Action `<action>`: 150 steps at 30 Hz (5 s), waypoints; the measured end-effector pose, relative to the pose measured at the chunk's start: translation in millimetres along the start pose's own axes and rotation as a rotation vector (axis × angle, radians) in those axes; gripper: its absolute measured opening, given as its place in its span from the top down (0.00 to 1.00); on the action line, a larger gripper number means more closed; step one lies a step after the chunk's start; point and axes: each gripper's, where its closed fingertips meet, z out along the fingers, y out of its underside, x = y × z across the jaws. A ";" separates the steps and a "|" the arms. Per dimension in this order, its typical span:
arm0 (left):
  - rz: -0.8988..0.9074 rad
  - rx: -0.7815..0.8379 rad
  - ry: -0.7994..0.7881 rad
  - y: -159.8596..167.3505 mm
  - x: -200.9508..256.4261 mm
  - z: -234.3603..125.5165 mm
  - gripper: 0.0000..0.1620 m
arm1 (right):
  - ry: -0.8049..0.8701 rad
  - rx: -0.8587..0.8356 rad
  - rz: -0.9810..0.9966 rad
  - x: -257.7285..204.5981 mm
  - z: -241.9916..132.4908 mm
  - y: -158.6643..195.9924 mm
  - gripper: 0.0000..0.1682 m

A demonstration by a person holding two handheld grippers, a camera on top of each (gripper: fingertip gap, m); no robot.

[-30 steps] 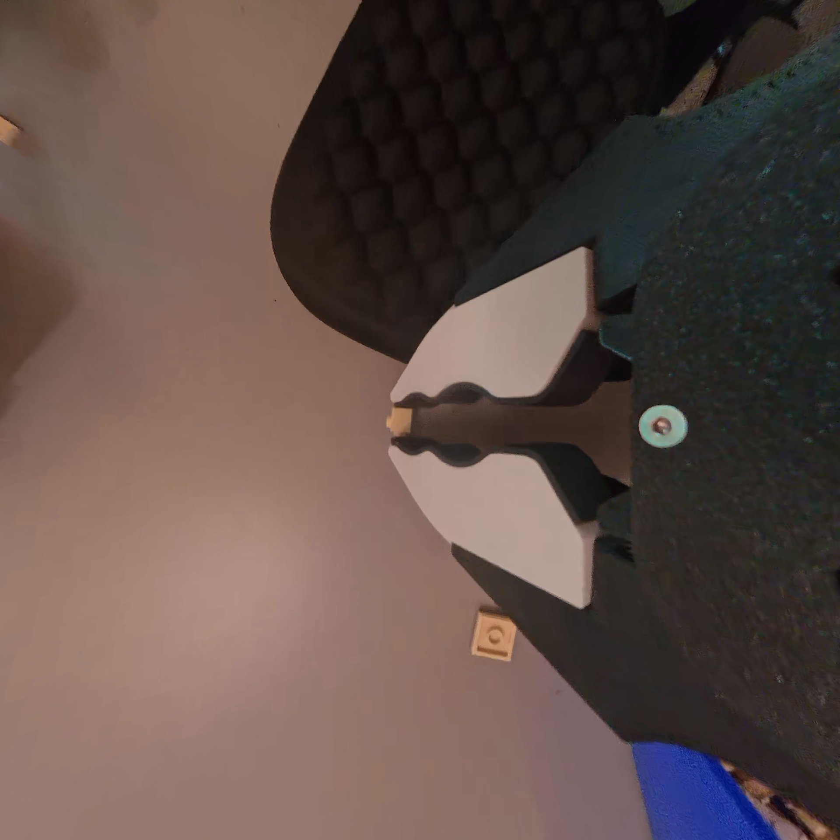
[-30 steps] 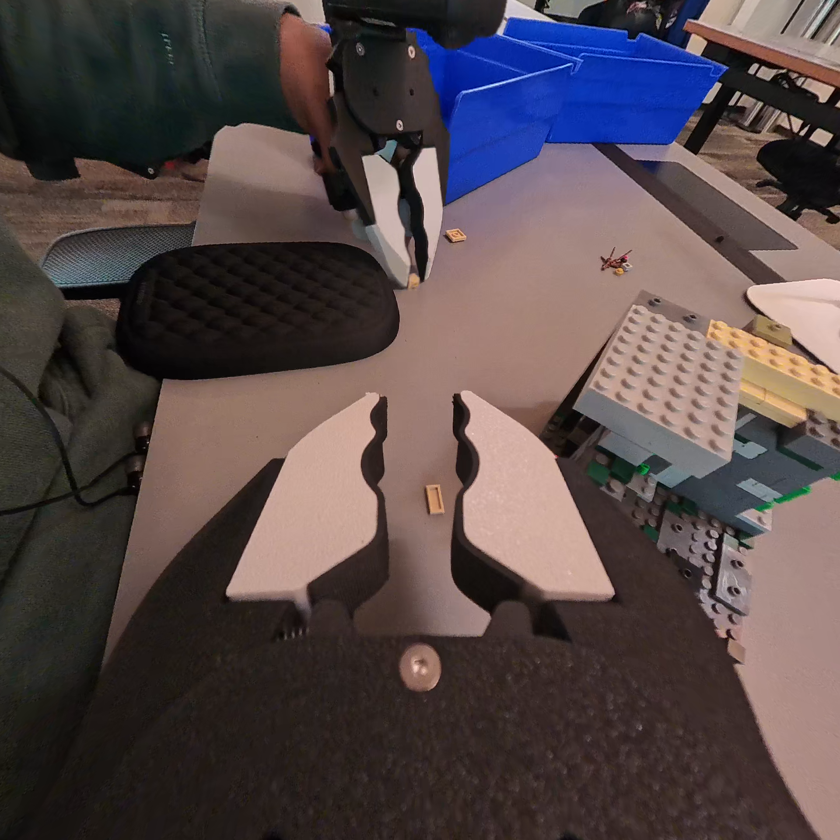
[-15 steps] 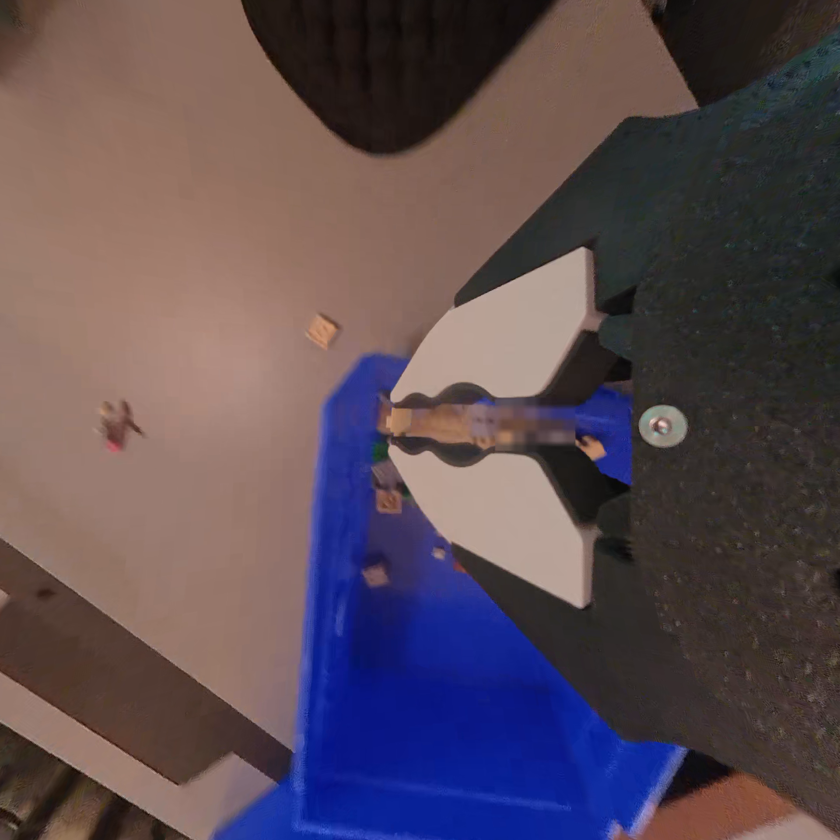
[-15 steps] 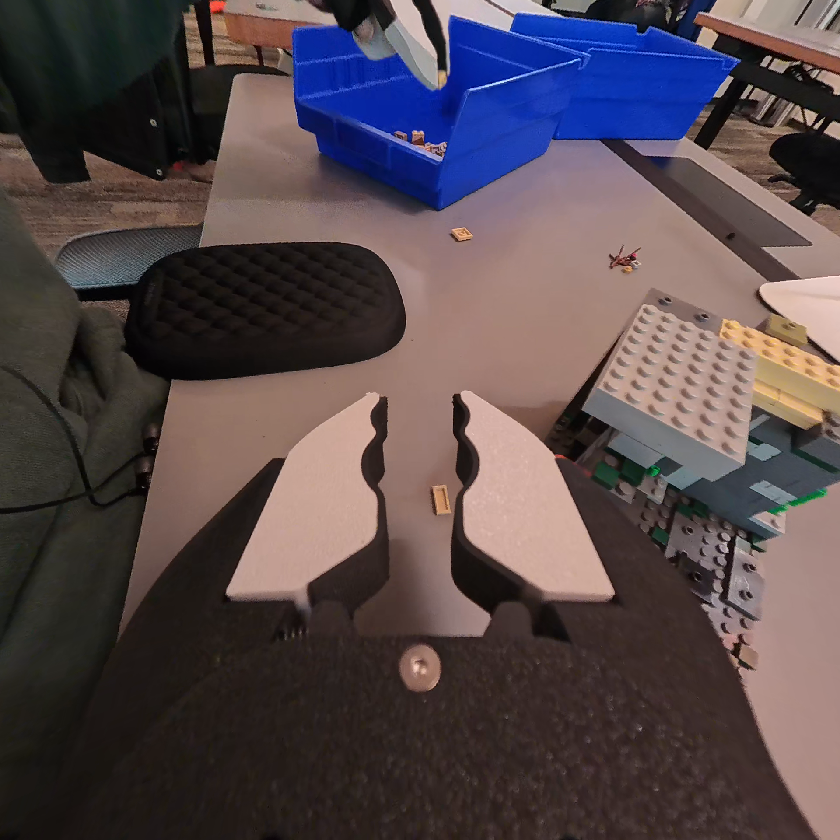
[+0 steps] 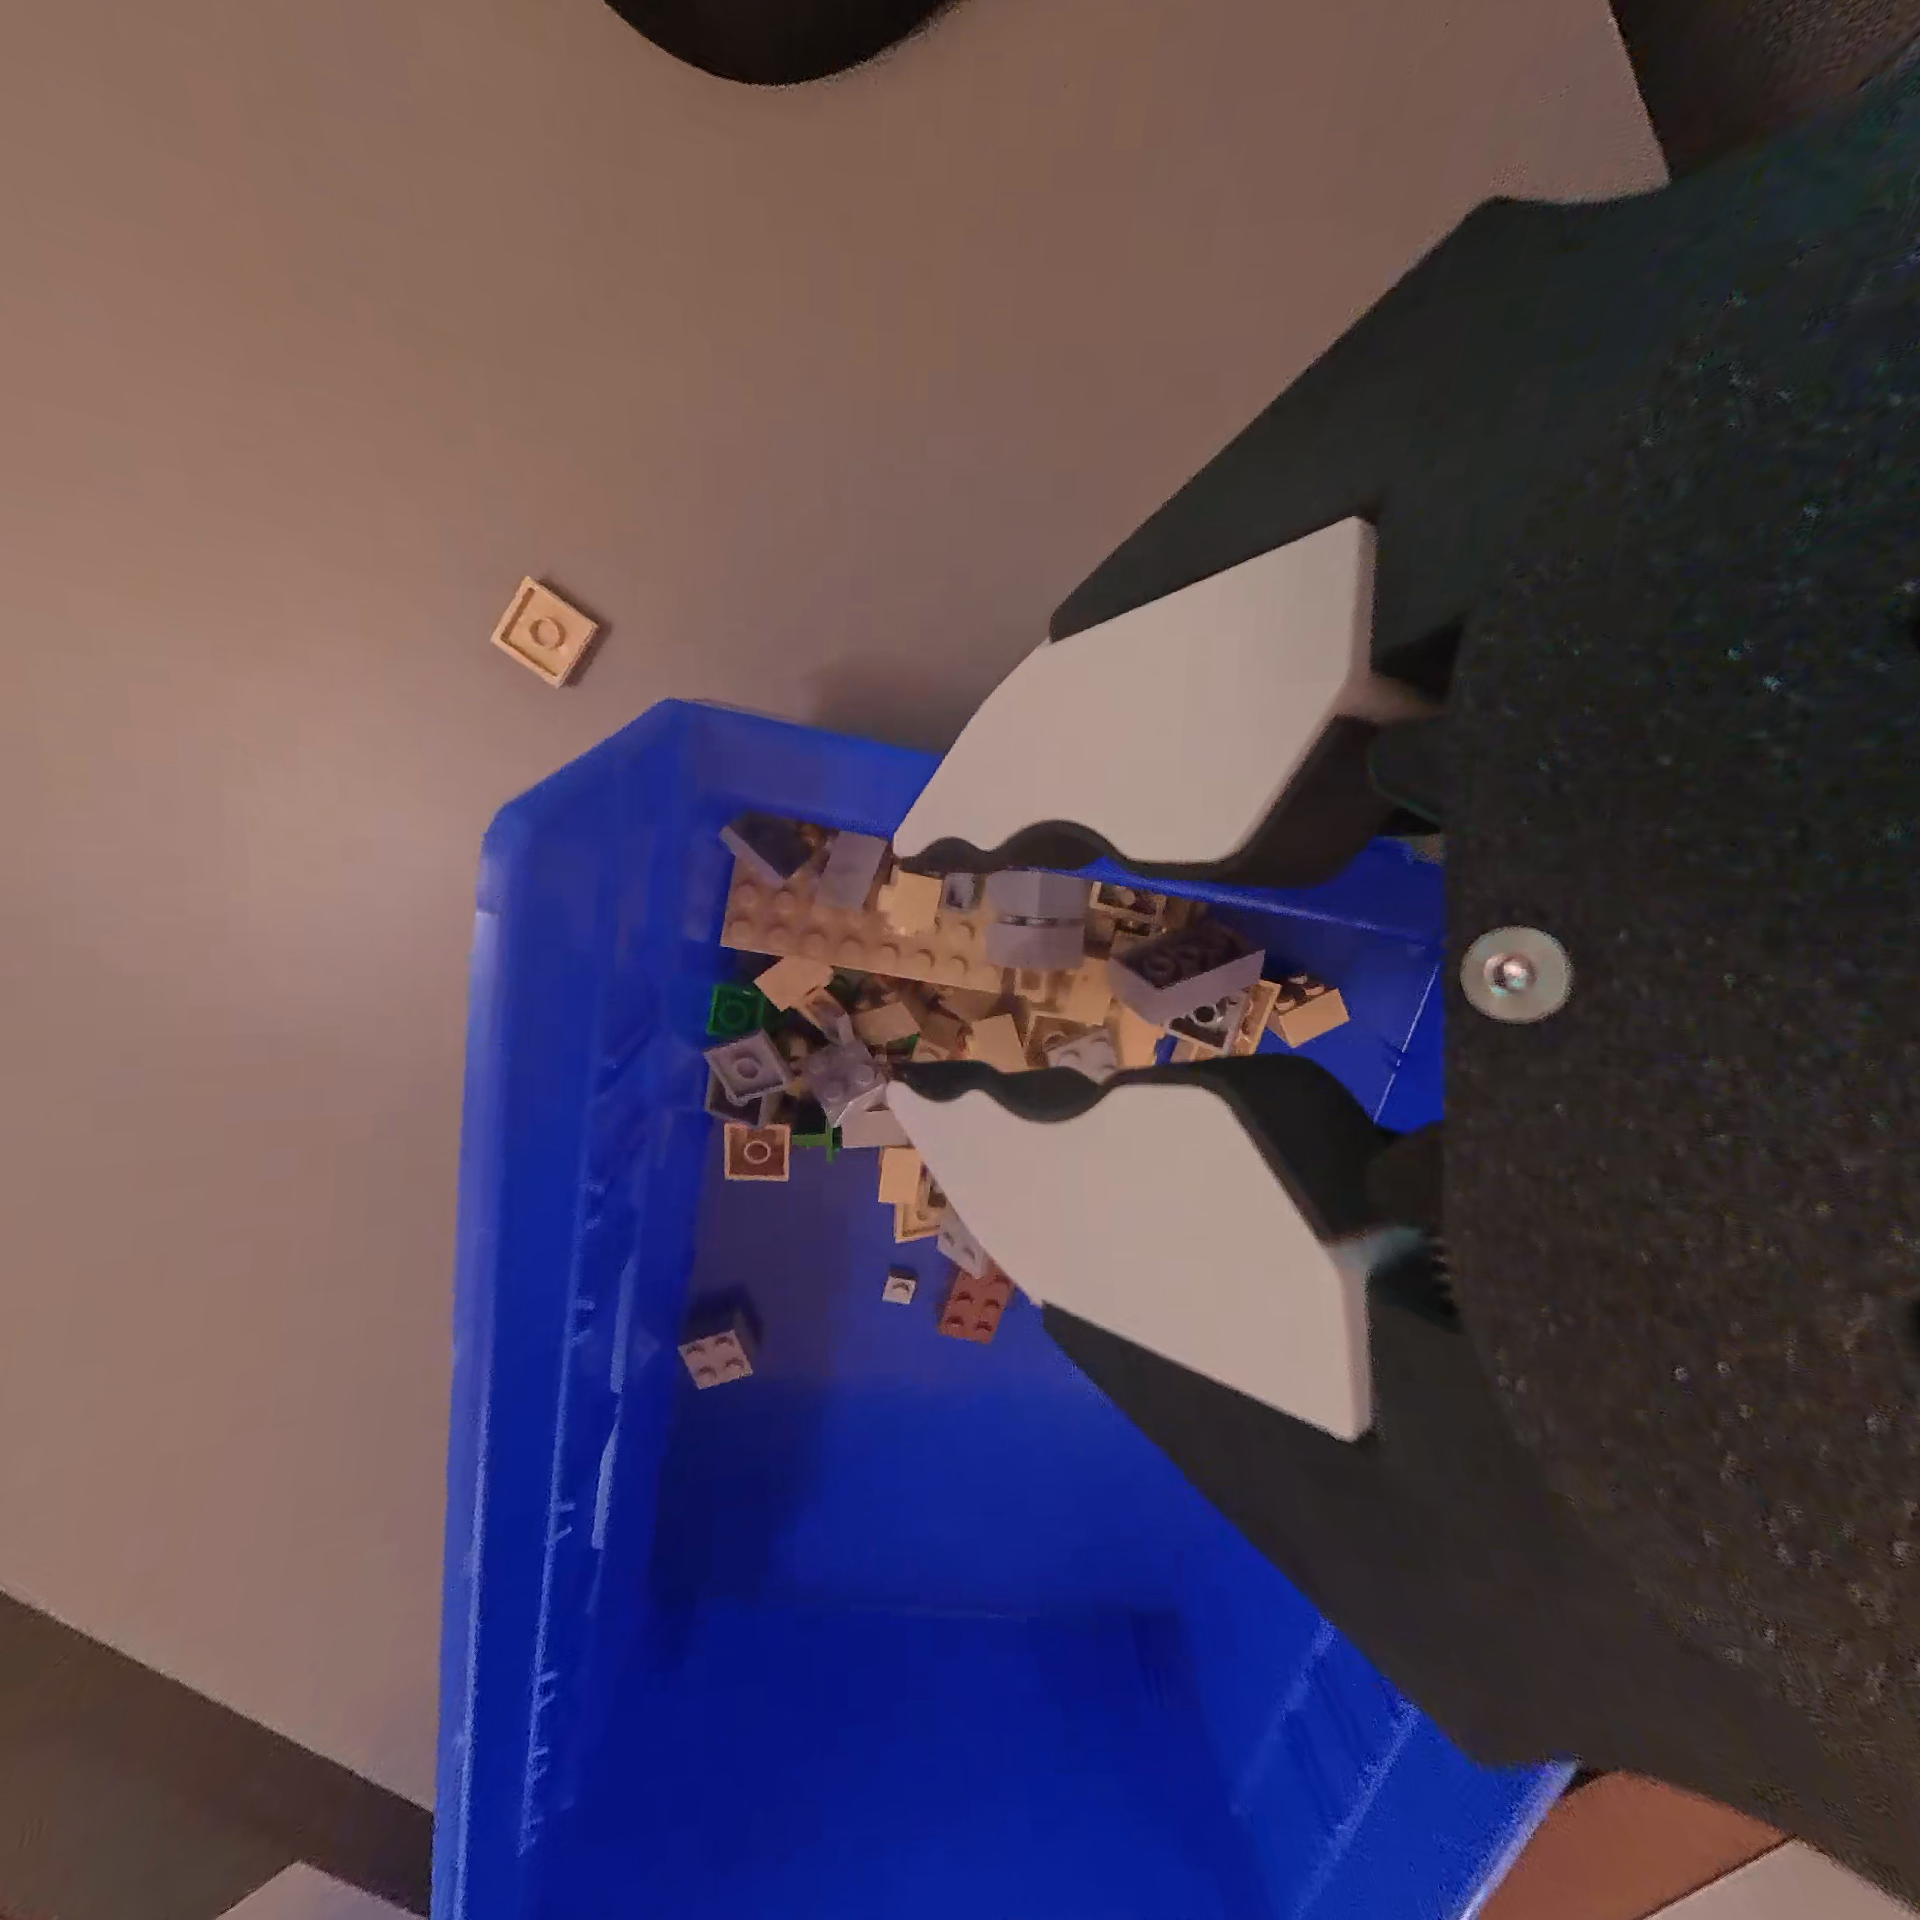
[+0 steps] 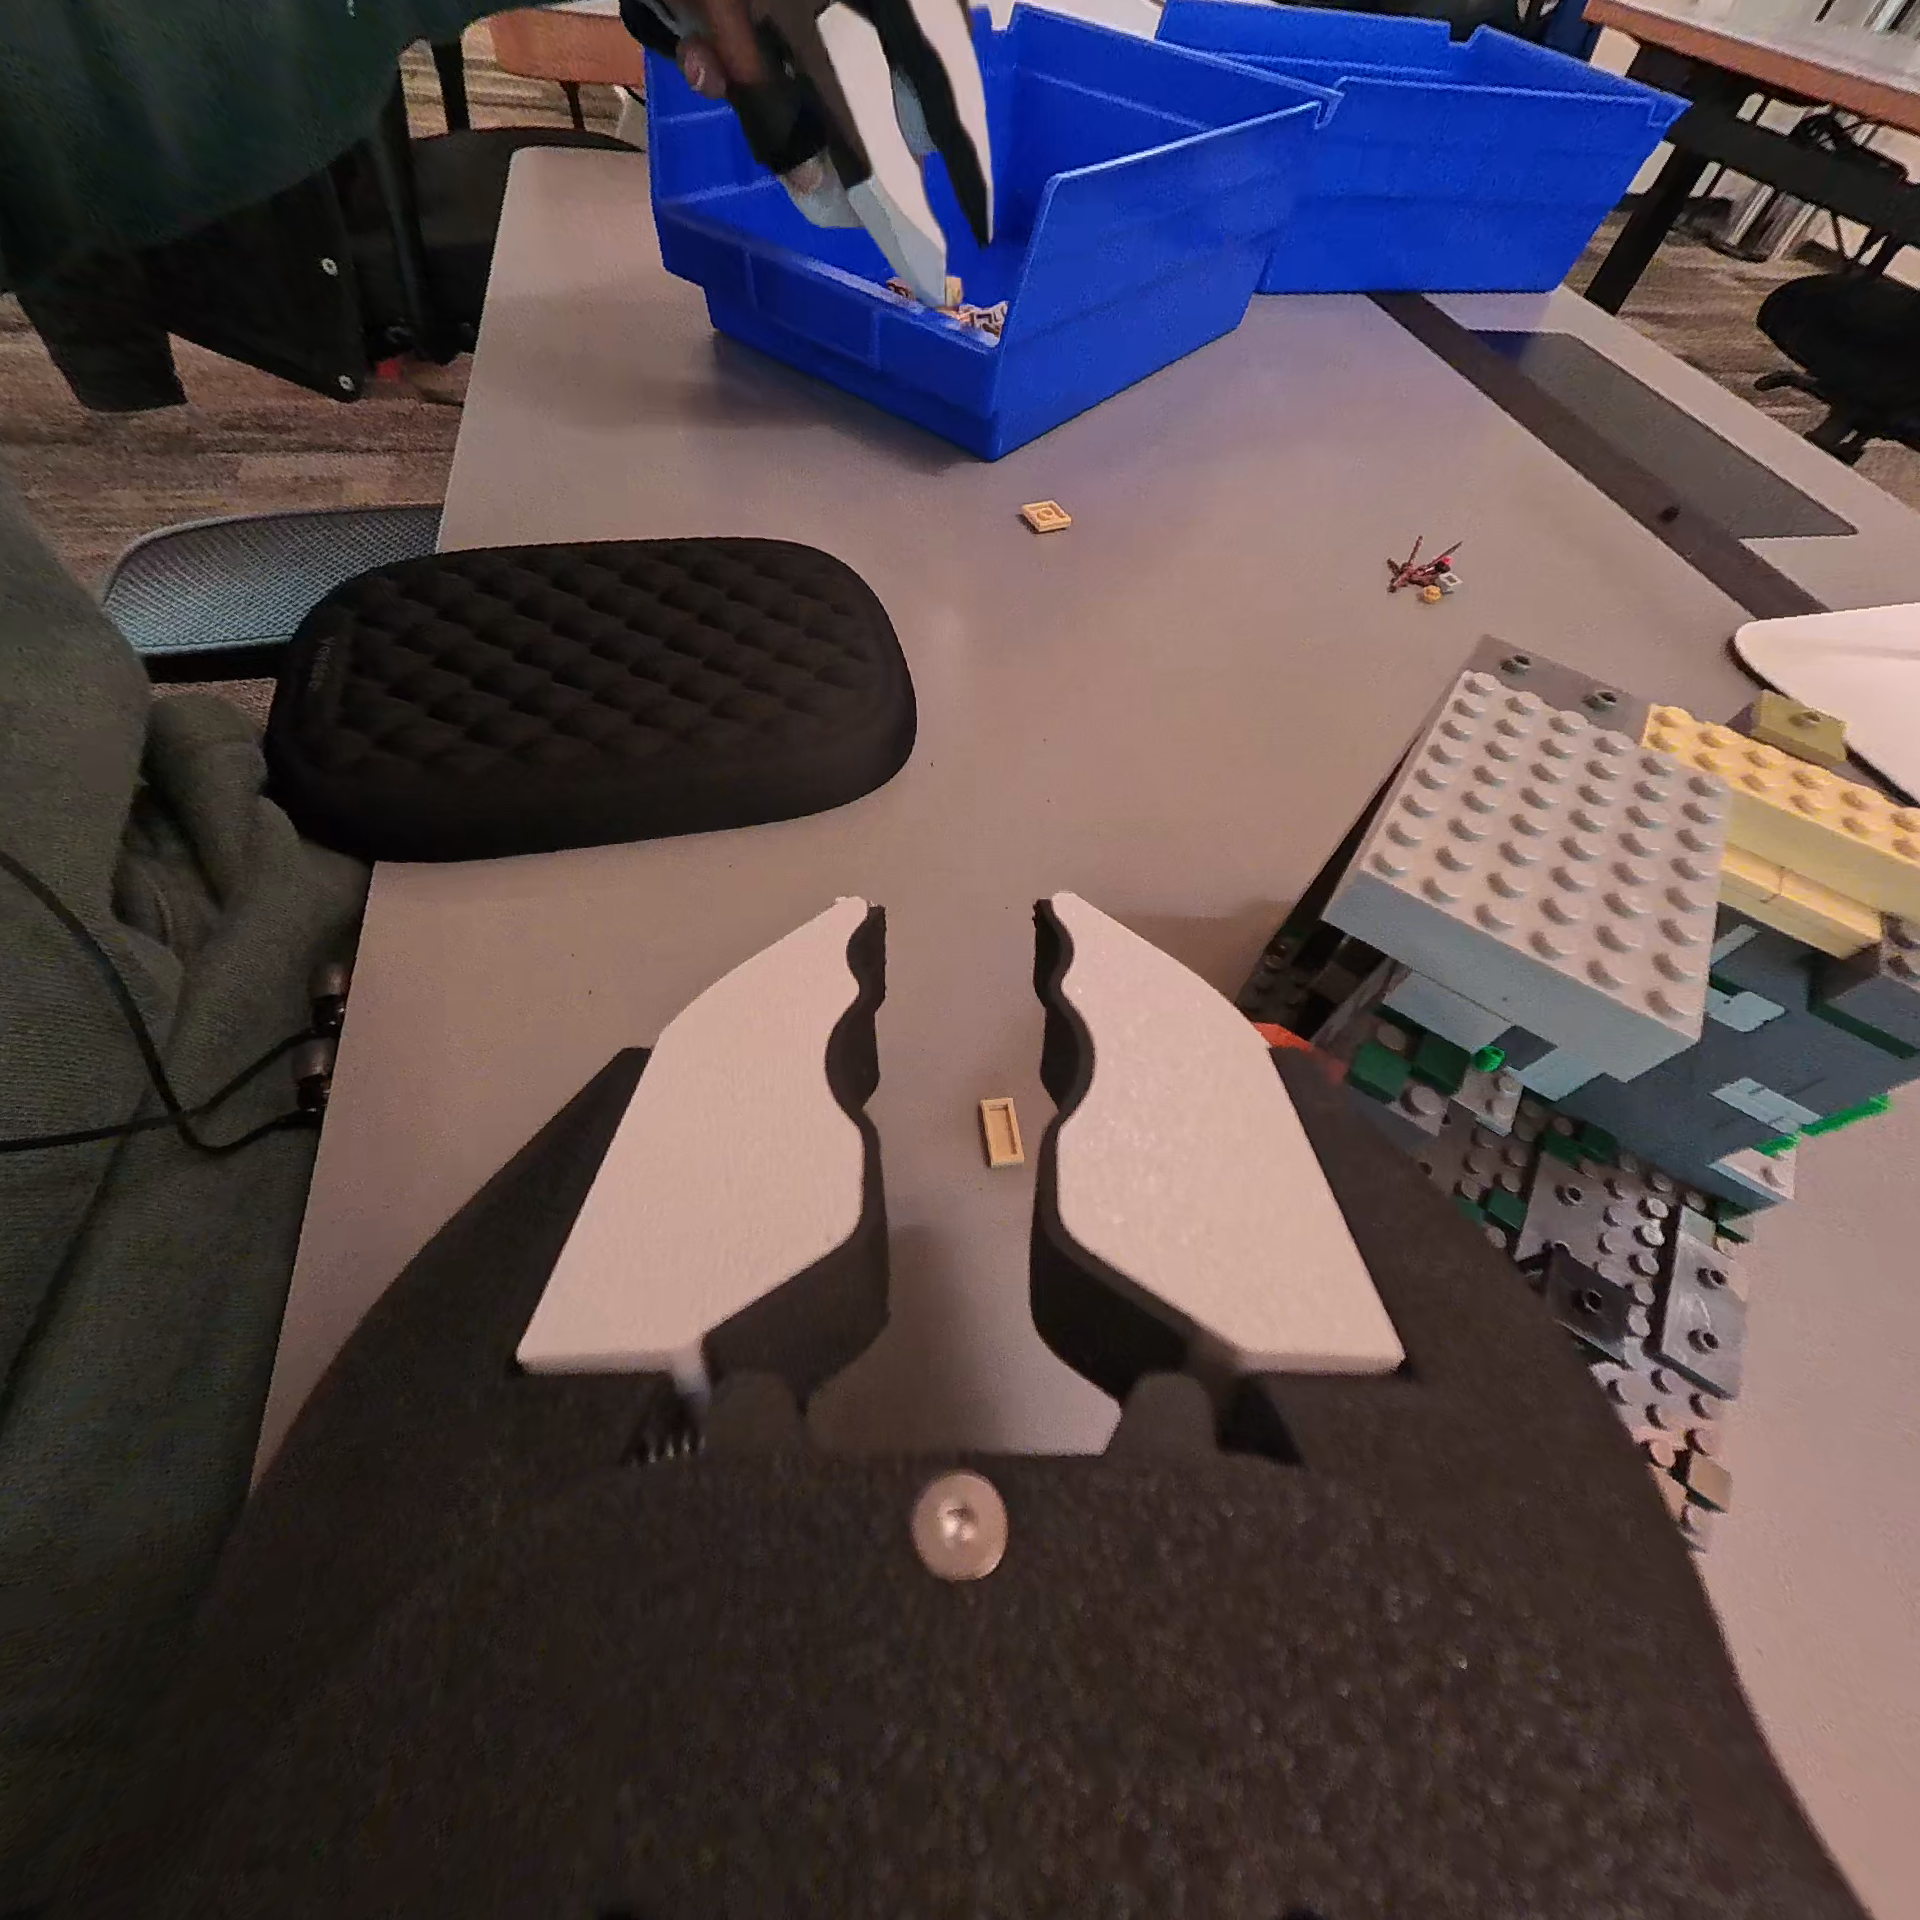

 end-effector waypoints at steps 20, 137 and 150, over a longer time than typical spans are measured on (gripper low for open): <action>-0.041 -0.012 0.013 2.8 -3.2 1.9 0.76 | 0.008 -0.013 -0.004 0.6 0.5 2.8 0.84; -0.053 1.075 0.140 -252.2 120.0 -29.4 1.00 | 0.386 0.410 0.066 64.3 -70.7 -44.5 1.00; -0.219 1.101 0.223 -238.8 118.3 6.9 1.00 | 0.859 0.320 0.262 192.2 -174.2 3.4 0.99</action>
